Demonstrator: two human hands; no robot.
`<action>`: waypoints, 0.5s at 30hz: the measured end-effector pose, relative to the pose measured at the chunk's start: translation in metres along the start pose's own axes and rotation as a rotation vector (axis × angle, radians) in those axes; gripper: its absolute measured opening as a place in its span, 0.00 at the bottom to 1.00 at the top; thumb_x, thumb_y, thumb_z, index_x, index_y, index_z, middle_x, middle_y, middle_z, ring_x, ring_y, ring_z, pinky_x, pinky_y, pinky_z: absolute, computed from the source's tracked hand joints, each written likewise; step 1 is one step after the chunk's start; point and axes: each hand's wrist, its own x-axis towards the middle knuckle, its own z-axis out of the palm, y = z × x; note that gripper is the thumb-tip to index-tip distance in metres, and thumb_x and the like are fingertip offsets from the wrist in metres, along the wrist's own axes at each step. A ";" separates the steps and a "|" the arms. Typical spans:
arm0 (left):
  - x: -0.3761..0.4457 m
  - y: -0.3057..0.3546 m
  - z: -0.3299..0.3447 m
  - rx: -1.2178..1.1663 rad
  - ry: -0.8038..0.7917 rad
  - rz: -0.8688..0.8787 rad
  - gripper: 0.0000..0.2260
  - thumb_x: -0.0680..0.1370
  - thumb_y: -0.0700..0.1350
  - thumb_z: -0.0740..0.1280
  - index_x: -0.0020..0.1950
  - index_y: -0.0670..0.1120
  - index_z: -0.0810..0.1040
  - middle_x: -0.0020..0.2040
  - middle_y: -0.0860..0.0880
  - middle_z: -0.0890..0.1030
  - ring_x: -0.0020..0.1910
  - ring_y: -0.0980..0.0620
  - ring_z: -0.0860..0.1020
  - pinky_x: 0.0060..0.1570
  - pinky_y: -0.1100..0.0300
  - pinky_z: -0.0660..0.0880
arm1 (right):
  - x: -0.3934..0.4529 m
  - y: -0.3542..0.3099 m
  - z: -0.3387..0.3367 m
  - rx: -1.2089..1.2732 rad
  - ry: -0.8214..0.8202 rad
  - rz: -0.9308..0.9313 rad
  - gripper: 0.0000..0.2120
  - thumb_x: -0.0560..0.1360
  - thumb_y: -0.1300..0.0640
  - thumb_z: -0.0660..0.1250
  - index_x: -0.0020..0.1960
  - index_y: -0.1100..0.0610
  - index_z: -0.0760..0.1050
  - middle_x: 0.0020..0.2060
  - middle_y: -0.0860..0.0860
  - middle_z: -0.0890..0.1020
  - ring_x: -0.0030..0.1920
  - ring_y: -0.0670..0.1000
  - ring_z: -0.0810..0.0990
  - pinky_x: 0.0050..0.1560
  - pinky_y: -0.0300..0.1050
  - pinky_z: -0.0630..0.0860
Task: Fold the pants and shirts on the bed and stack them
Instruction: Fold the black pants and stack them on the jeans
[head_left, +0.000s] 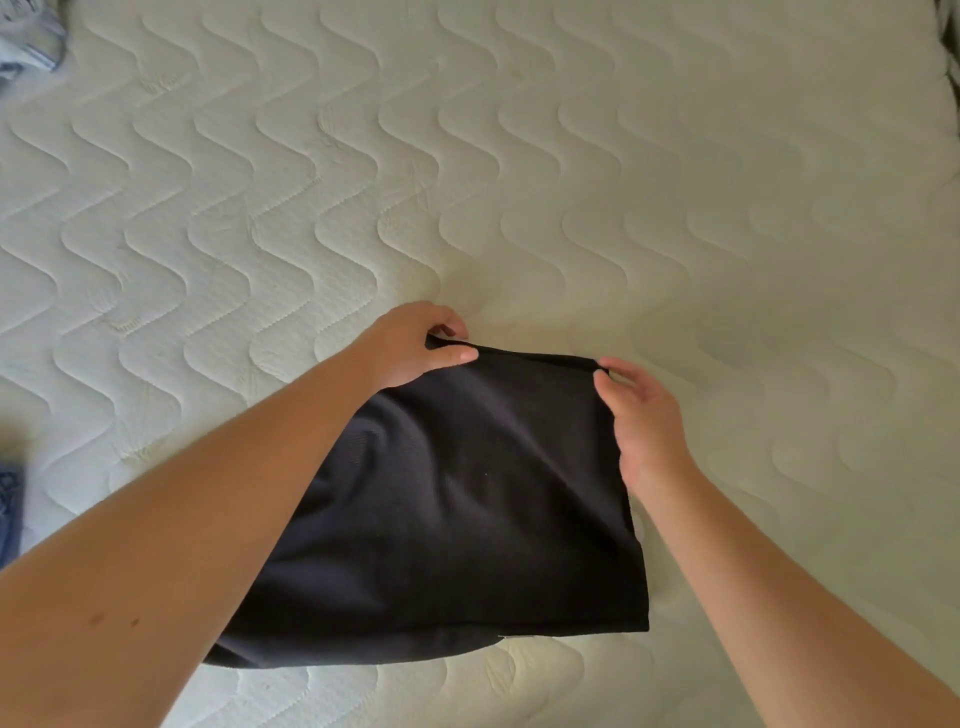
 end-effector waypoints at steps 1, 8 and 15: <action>0.000 -0.002 -0.001 0.026 -0.012 -0.003 0.12 0.75 0.60 0.70 0.55 0.58 0.78 0.52 0.60 0.78 0.51 0.60 0.75 0.53 0.63 0.70 | 0.007 -0.005 -0.002 0.068 0.002 0.064 0.10 0.76 0.59 0.71 0.50 0.43 0.82 0.53 0.53 0.84 0.57 0.52 0.82 0.64 0.57 0.75; 0.005 0.002 0.004 0.238 0.157 -0.091 0.12 0.76 0.49 0.72 0.58 0.48 0.78 0.54 0.49 0.77 0.54 0.49 0.76 0.57 0.54 0.73 | 0.025 -0.004 -0.011 -0.199 -0.014 -0.025 0.19 0.75 0.61 0.72 0.63 0.49 0.75 0.53 0.47 0.80 0.54 0.46 0.79 0.55 0.42 0.74; 0.004 0.000 0.006 0.107 0.305 -0.259 0.12 0.76 0.50 0.72 0.53 0.44 0.79 0.51 0.49 0.73 0.51 0.47 0.76 0.48 0.58 0.70 | 0.031 0.003 -0.014 -0.588 0.210 -0.199 0.09 0.76 0.60 0.69 0.56 0.54 0.78 0.47 0.47 0.81 0.49 0.49 0.80 0.43 0.32 0.70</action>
